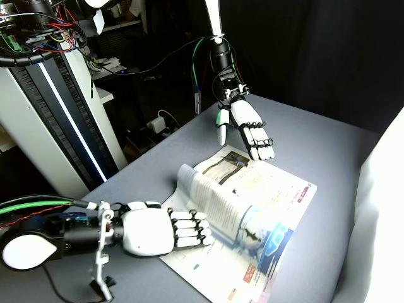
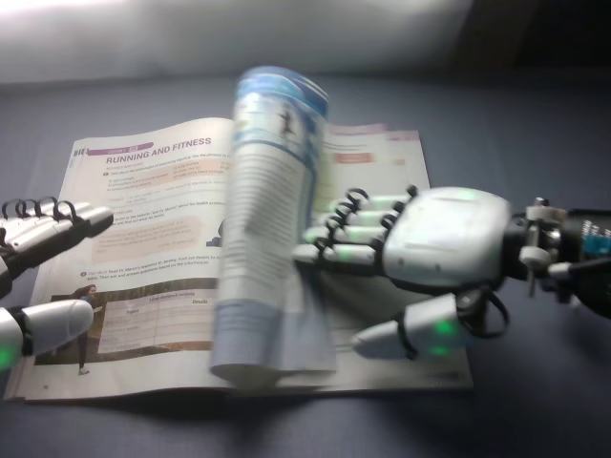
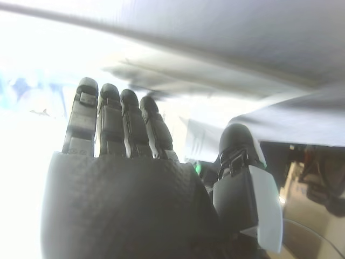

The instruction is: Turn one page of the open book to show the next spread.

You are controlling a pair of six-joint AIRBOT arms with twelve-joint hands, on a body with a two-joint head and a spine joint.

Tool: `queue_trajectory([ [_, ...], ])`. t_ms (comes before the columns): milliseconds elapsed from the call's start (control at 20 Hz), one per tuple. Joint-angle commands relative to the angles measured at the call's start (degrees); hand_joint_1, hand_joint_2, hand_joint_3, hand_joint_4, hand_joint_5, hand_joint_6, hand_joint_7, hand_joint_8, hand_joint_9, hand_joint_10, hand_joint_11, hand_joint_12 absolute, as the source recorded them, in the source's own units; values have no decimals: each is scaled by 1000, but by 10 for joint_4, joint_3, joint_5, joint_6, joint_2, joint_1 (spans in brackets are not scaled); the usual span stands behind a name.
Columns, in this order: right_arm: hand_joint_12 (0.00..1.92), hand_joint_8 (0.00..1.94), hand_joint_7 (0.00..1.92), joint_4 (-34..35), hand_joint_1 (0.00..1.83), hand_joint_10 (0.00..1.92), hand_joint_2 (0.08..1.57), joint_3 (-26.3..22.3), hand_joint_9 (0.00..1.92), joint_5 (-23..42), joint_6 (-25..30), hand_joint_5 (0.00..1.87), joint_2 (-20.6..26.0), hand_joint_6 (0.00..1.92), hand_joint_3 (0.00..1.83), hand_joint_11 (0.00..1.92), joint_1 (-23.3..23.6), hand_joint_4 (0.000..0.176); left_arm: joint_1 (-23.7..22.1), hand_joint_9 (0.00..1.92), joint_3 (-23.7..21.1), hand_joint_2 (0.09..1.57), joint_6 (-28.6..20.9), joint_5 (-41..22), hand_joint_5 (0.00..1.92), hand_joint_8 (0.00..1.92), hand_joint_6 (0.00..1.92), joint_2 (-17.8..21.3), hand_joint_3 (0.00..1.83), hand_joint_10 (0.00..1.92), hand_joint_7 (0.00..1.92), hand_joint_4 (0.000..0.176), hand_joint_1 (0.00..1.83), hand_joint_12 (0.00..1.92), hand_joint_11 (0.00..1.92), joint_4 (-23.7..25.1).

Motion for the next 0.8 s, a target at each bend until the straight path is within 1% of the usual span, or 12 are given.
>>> queue_trajectory([
  [0, 0, 0, 0, 15, 0, 0, 1215, 3, 0, 80, 1, 0, -3, 0, 0, 0, 9, 0, 0, 0, 3, 1394, -5, -62, 78, 0, 19, -4, 4, 0, 0, 28, 142, 0, 0, -10],
  [200, 0, 0, 0, 25, 0, 0, 1166, 20, 0, 130, -1, 0, -36, 0, 0, 0, 45, 0, 2, 0, 10, 1433, -10, -60, 94, 0, 13, -12, 13, 0, 0, 3, 101, 0, 0, -10],
  [250, 0, 0, 0, 25, 0, 0, 1158, 22, 0, 143, -2, 0, -43, 0, 0, 0, 54, 0, 2, 0, 11, 1437, -11, -60, 88, 0, 10, -13, 13, 0, 0, 12, 93, 0, 0, -10],
  [300, 0, 0, 0, 22, 0, 0, 1163, 23, 0, 159, -2, 0, -47, 0, 0, 0, 64, 0, 2, 0, 13, 1444, -11, -60, 39, 0, 2, -14, 12, 0, 0, 43, 3, 0, 0, -10],
  [350, 0, 0, 0, 18, 0, 0, 1163, 22, 0, 168, -2, 0, -52, 0, 0, 0, 73, 0, 2, 0, 13, 1444, -11, -60, 39, 0, 2, -15, 12, 0, 0, 43, 3, 0, 0, -10],
  [400, 0, 0, 0, 11, 0, 0, 1165, 21, 0, 178, -2, 0, -57, 0, 0, 0, 83, 0, 2, 0, 14, 1427, -11, -60, 7, 0, 0, -15, 3, 0, 0, 68, 0, 0, 0, -9],
  [500, 0, 0, 0, -4, 0, 0, 1192, 15, 0, 201, -1, 0, -65, 0, 0, 0, 102, 0, 2, 0, 17, 1403, -12, -60, 0, 0, 0, -17, 0, 0, 0, 68, 0, 0, 0, -9],
  [550, 0, 0, 0, -12, 0, 0, 1199, 9, 0, 218, 0, 0, -68, 0, 0, 0, 114, 0, 2, 343, 18, 1378, -12, -61, 276, 7, 16, -18, 0, 31, 260, 0, 0, 246, 317, -9],
  [600, 0, 0, 0, -13, 0, 0, 1168, 6, 0, 241, 2, 0, -72, 0, 0, 0, 121, 0, 2, 429, 19, 1329, -13, -62, 341, 2, 5, -18, 2, 10, 320, 0, 0, 607, 258, -9],
  [650, 0, 0, 0, -13, 0, 0, 1168, 4, 0, 255, 3, 0, -73, 0, 0, 0, 123, 0, 2, 429, 20, 1329, -13, -62, 341, 2, 5, -19, 2, 10, 320, 0, 0, 607, 258, -9],
  [700, 0, 0, 0, -16, 0, 0, 1152, 0, 0, 273, 6, 0, -73, 0, 0, 0, 127, 0, 2, 453, 20, 1320, -13, -63, 357, 1, 0, -19, 2, 1, 334, 0, 0, 924, 144, -9],
  [750, 0, 0, 0, -18, 23, 0, 1119, -3, 0, 286, 8, 0, -73, 0, 0, 0, 130, 0, 2, 453, 21, 1319, -13, -64, 357, 1, 0, -19, 1, 1, 334, 0, 0, 942, 137, -10],
])
